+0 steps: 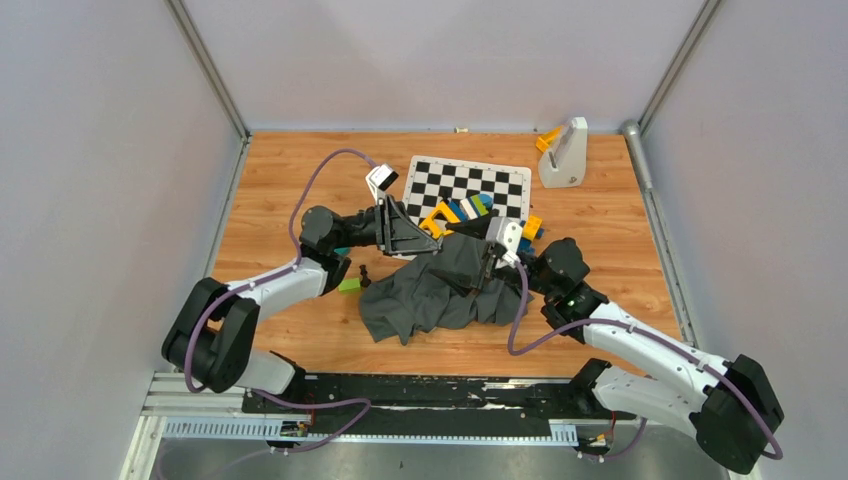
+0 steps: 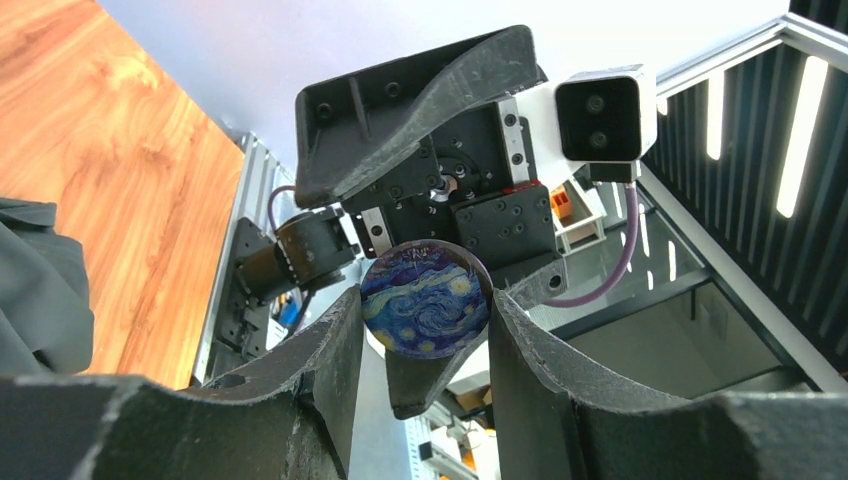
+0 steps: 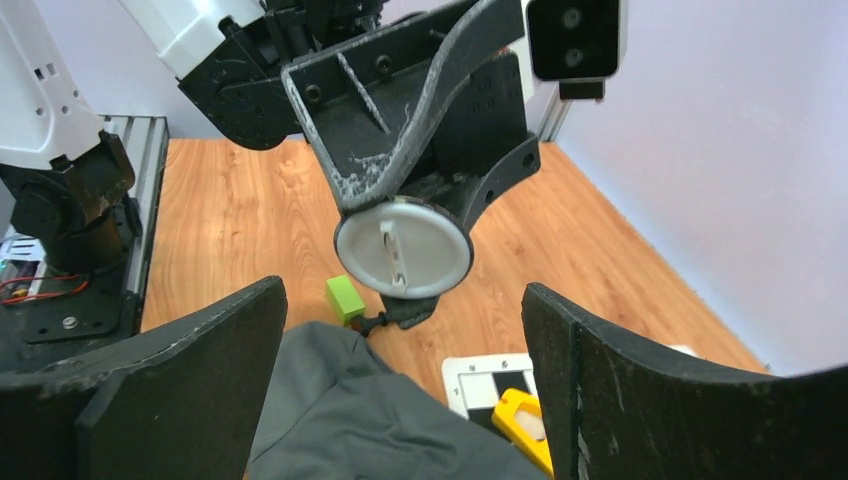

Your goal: Remove the brooch from the garment

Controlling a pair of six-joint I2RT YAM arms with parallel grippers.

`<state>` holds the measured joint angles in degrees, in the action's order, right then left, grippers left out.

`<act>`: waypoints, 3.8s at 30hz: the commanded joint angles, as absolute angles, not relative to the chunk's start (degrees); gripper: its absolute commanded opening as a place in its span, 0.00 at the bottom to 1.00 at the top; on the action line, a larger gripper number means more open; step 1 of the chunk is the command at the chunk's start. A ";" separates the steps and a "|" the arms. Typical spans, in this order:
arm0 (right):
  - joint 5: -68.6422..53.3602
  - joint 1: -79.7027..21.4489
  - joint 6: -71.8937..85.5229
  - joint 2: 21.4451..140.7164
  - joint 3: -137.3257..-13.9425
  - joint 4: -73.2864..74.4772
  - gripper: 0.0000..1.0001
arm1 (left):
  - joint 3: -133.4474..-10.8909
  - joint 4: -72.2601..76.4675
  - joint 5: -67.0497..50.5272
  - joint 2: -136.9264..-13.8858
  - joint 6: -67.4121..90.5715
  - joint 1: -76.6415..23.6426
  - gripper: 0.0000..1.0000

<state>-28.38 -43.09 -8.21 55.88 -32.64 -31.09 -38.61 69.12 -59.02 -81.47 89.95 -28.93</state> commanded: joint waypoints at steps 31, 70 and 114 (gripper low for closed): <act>-20.63 -44.85 -5.00 50.74 -35.41 -22.38 0.33 | -37.44 57.95 -53.95 -75.73 79.37 -29.49 1.00; -8.98 12.67 31.49 89.12 -55.54 28.97 0.09 | -46.96 -17.76 6.39 -88.56 23.20 -44.41 0.45; -6.36 9.04 11.16 60.01 -23.83 -20.41 0.96 | -20.57 40.47 27.10 -62.19 -2.64 -12.70 0.99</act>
<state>-3.53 8.86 17.61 61.58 -27.97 -5.56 -24.99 14.61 27.27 -56.93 5.54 -15.75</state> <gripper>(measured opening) 0.951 0.996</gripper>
